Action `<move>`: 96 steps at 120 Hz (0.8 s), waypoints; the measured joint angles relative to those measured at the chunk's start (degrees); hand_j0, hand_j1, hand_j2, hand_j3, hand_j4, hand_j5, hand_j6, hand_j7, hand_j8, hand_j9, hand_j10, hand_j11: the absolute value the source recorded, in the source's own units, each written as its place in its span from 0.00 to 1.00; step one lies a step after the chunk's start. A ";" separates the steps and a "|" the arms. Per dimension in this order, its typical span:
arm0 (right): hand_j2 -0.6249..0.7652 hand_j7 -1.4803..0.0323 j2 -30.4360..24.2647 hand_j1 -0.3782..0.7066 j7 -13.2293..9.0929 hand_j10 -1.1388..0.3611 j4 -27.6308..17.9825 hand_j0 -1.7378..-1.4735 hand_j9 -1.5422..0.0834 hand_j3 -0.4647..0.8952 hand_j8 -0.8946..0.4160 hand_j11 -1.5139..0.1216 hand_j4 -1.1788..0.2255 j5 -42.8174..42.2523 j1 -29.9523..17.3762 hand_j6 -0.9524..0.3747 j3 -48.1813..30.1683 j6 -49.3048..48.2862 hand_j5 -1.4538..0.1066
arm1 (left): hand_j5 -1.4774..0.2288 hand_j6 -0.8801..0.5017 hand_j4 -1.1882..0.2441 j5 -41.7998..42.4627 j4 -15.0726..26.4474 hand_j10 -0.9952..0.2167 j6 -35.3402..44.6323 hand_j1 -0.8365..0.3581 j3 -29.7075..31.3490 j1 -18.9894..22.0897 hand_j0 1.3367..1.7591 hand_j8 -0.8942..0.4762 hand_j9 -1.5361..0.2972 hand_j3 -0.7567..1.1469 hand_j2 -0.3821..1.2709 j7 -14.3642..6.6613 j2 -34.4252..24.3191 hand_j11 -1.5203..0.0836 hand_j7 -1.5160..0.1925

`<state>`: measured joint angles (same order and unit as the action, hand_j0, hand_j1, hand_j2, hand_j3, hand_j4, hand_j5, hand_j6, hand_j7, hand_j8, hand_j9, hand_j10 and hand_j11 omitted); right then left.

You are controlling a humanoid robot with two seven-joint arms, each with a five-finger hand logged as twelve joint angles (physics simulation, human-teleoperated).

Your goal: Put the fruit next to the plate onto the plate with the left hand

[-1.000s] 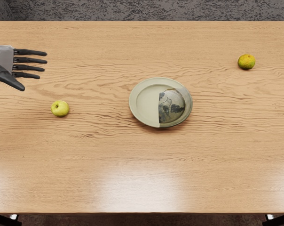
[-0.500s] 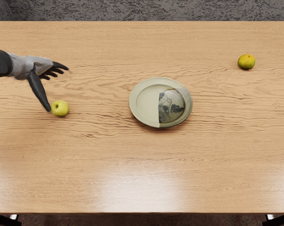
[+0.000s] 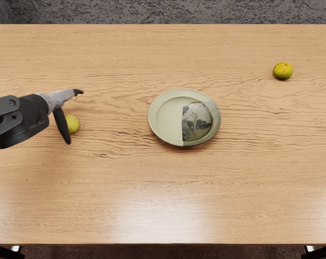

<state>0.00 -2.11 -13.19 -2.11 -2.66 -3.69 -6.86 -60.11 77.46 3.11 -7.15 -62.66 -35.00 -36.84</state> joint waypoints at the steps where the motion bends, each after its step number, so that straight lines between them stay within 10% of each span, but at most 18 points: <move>1: 0.45 0.97 0.00 0.04 0.00 0.75 0.00 0.30 0.94 0.34 0.67 0.91 0.83 0.00 0.00 0.71 0.00 0.00 0.92 | 0.82 0.59 0.79 -0.02 0.00 0.77 0.32 0.94 0.15 0.00 0.76 0.61 0.80 0.40 0.24 0.00 0.01 0.90 0.84; 96: 0.45 0.97 0.00 0.04 0.00 0.75 0.00 0.30 0.94 0.34 0.67 0.91 0.83 0.00 -0.01 0.71 0.00 0.00 0.92 | 0.63 0.41 0.61 -0.30 -0.56 0.56 10.01 0.68 2.30 2.38 0.76 0.42 0.61 0.40 0.27 0.00 1.42 0.69 0.65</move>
<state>0.00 -2.11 -13.19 -2.11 -2.67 -3.69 -6.86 -60.42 76.90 13.12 -4.85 -60.28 -35.00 -35.42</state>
